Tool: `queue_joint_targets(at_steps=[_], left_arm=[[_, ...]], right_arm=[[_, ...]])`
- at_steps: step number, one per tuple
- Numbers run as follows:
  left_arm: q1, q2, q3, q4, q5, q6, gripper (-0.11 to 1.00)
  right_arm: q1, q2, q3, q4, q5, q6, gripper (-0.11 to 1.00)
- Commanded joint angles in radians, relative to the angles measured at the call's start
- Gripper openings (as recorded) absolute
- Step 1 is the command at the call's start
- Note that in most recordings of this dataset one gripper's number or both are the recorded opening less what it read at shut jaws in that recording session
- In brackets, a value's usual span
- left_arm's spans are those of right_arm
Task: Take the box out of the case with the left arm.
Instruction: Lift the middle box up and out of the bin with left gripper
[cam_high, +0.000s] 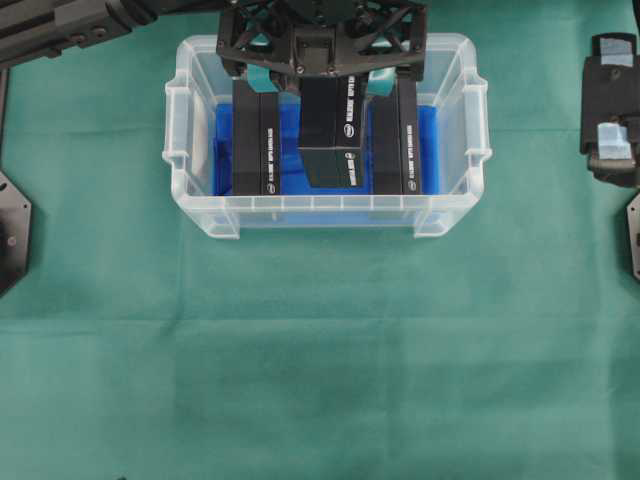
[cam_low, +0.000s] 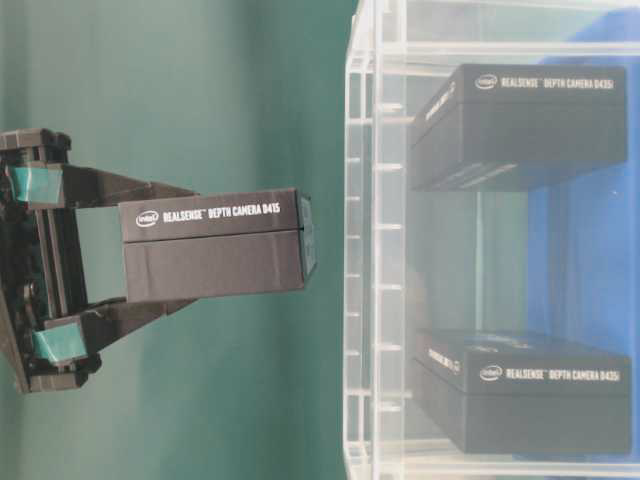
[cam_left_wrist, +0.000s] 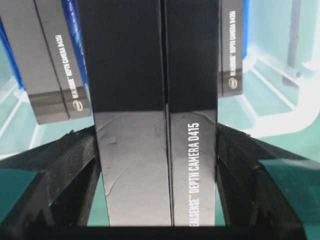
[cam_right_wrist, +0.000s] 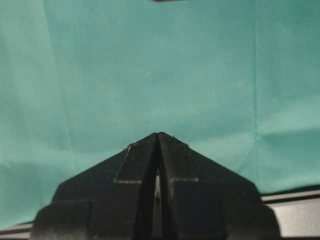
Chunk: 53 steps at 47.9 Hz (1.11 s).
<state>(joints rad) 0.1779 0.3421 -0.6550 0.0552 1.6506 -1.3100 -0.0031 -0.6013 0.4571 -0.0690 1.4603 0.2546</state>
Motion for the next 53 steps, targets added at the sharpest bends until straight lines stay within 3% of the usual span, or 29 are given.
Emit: queue_joint_targets(at_steps=[1, 22, 39, 53], left_arm=[[0.000, -0.051, -0.015, 0.005, -0.002, -0.002, 0.61], [-0.055, -0.054, -0.005, 0.005, -0.003, -0.041, 0.61], [-0.170, -0.052, -0.005, 0.005, -0.003, -0.156, 0.61], [-0.285, -0.046, -0.005, 0.012, -0.003, -0.288, 0.61]], right_arm=[[-0.002, -0.003, -0.017, -0.002, -0.002, 0.002, 0.02], [0.000, -0.005, -0.017, -0.002, -0.002, 0.000, 0.02], [0.000, -0.003, -0.018, -0.002, -0.002, -0.002, 0.02], [-0.002, -0.005, -0.017, -0.002, -0.002, -0.002, 0.02]])
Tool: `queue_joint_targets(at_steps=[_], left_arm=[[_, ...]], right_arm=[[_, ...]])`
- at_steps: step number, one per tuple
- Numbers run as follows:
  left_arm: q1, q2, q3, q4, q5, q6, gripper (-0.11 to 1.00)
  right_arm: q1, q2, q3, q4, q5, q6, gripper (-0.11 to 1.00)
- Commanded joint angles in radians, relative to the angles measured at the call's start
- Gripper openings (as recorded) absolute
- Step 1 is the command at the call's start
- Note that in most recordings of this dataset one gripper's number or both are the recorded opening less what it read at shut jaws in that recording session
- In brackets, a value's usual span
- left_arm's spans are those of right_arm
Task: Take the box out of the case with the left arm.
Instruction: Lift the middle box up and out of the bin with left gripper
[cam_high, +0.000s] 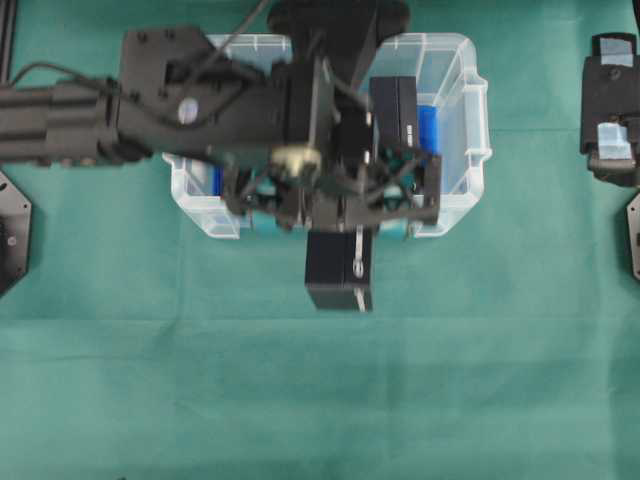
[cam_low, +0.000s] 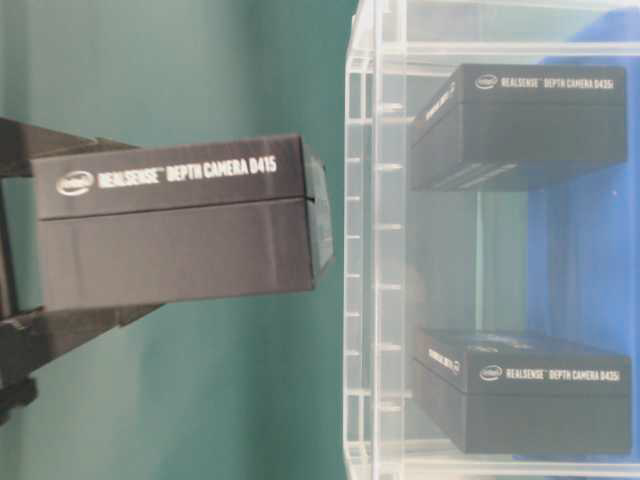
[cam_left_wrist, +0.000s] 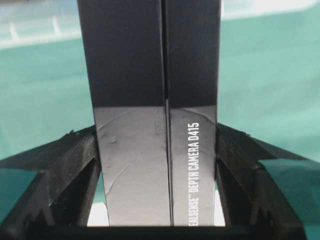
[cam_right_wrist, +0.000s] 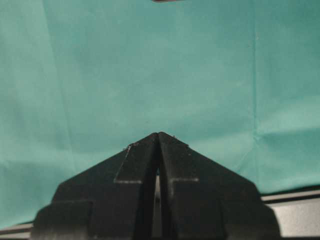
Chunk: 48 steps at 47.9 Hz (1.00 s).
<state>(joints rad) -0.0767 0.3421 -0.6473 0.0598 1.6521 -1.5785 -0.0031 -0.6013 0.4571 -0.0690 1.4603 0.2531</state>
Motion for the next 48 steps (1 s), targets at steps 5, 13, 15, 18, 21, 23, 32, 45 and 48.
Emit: queue_joint_targets(at_steps=[5, 13, 15, 18, 21, 23, 32, 45, 48], left_arm=[[-0.071, -0.044, -0.012, 0.014, -0.005, -0.075, 0.61], [-0.118, -0.041, -0.012, 0.012, -0.005, -0.130, 0.61], [-0.126, -0.040, -0.012, 0.014, -0.005, -0.141, 0.61], [-0.135, -0.040, -0.011, 0.014, -0.003, -0.153, 0.61], [-0.140, -0.040, -0.008, 0.015, -0.003, -0.156, 0.61], [-0.140, -0.041, -0.005, 0.015, -0.003, -0.158, 0.61], [-0.140, -0.049, 0.021, 0.021, -0.003, -0.158, 0.61], [-0.140, -0.063, 0.137, 0.038, -0.044, -0.167, 0.61], [-0.140, -0.067, 0.172, 0.044, -0.075, -0.178, 0.61]], right_arm=[[0.000, -0.003, -0.017, -0.002, -0.002, 0.000, 0.02], [-0.002, -0.003, -0.017, -0.002, 0.000, 0.000, 0.02], [0.000, -0.003, -0.017, -0.002, 0.000, 0.000, 0.02], [0.000, -0.005, -0.017, -0.002, 0.000, 0.000, 0.02], [0.000, -0.005, -0.017, -0.002, 0.000, 0.000, 0.02], [0.000, -0.003, -0.017, -0.002, 0.000, 0.000, 0.02], [-0.002, -0.003, -0.017, -0.003, 0.000, 0.002, 0.02], [-0.002, -0.005, -0.017, -0.002, 0.002, 0.002, 0.02], [0.000, -0.005, -0.017, -0.002, 0.002, 0.002, 0.02]])
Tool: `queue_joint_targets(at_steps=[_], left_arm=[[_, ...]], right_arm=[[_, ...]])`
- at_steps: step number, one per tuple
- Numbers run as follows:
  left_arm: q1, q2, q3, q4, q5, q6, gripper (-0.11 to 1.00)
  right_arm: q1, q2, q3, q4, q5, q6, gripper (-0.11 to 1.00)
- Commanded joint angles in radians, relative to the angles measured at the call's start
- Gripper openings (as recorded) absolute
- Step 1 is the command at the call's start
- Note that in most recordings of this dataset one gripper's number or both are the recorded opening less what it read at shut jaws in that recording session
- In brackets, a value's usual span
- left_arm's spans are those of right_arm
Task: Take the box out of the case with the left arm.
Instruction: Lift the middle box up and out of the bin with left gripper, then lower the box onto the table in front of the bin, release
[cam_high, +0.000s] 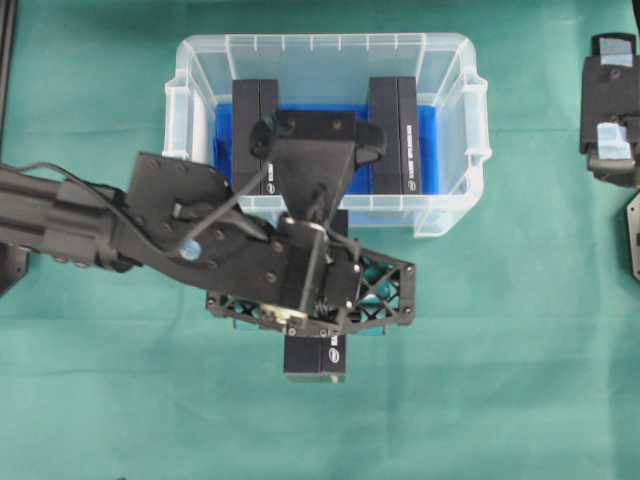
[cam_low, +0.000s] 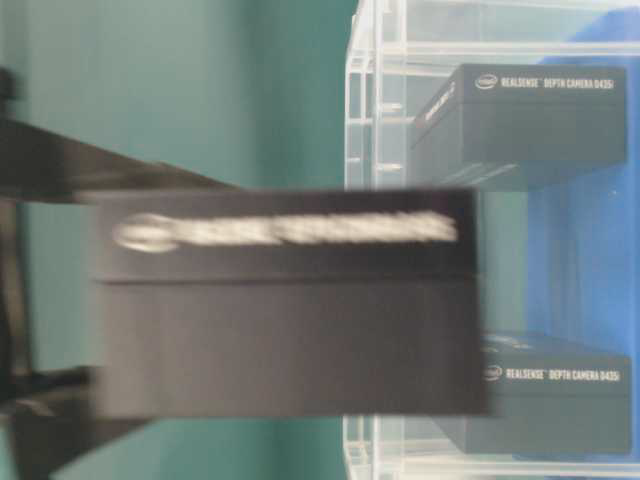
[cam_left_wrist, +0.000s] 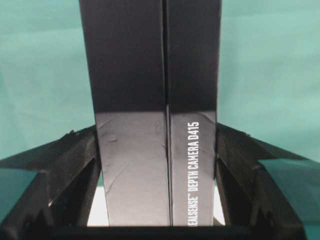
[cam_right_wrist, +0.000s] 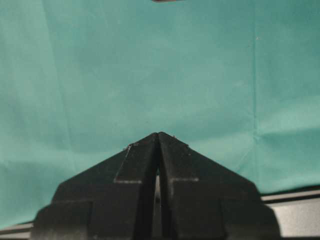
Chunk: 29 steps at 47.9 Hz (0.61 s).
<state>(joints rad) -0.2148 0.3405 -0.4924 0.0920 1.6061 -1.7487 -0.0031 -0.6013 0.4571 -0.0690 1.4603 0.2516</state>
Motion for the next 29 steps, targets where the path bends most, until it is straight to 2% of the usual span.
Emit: queue_joint_targets(at_steps=[1, 17, 29], left_arm=[[-0.002, -0.069, 0.029, 0.015, -0.040, -0.012, 0.61], [-0.002, -0.074, 0.270, 0.023, -0.275, -0.048, 0.61], [-0.003, -0.055, 0.387, 0.020, -0.399, -0.061, 0.61]], right_arm=[[0.000, -0.005, -0.017, -0.002, 0.002, 0.003, 0.02], [-0.002, -0.005, -0.017, -0.012, 0.002, 0.003, 0.02], [0.000, -0.005, -0.017, -0.017, 0.002, 0.003, 0.02]])
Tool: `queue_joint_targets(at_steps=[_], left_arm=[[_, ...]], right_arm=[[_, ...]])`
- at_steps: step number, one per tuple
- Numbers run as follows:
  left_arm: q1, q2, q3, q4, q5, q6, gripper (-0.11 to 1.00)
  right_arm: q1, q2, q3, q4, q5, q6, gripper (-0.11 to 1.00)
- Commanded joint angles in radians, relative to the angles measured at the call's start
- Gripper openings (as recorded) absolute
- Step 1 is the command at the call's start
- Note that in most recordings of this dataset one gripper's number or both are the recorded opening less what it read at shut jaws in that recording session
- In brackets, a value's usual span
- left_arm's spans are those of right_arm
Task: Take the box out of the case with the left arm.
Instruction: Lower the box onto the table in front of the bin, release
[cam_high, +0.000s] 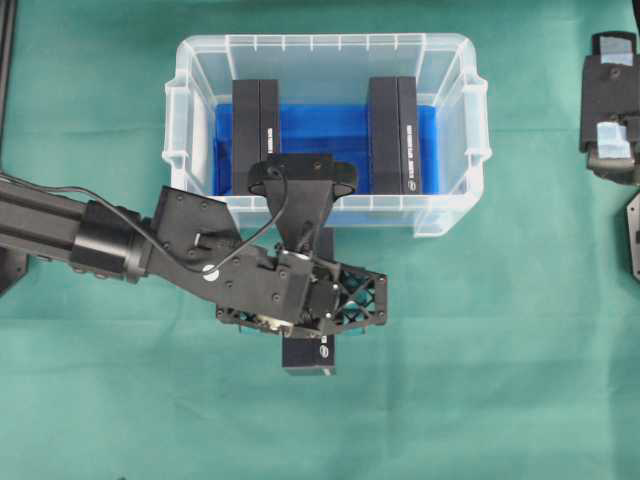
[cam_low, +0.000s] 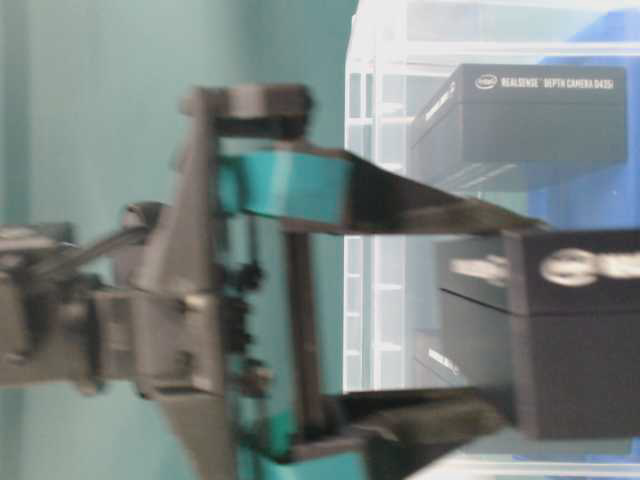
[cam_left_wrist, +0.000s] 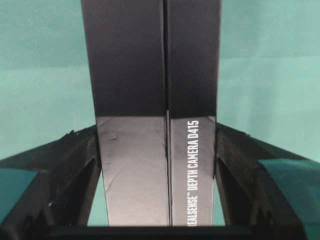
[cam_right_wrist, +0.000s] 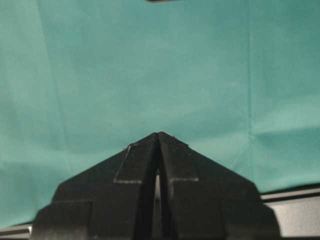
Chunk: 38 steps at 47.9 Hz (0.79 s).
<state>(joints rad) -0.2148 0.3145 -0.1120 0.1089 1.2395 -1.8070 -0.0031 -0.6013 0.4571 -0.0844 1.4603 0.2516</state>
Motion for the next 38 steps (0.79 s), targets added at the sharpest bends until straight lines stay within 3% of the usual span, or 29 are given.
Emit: queue_joint_targets(at_steps=[1, 11, 38], left_arm=[[-0.005, -0.028, 0.014, 0.003, -0.043, -0.005, 0.61], [-0.008, -0.011, 0.060, -0.003, -0.129, -0.014, 0.61], [-0.008, -0.026, 0.106, -0.003, -0.201, 0.025, 0.61]], right_arm=[[-0.002, -0.005, -0.017, -0.002, 0.002, 0.003, 0.02], [0.000, -0.003, -0.015, -0.005, 0.002, 0.003, 0.02], [0.000, -0.005, -0.015, -0.017, 0.000, 0.000, 0.02]])
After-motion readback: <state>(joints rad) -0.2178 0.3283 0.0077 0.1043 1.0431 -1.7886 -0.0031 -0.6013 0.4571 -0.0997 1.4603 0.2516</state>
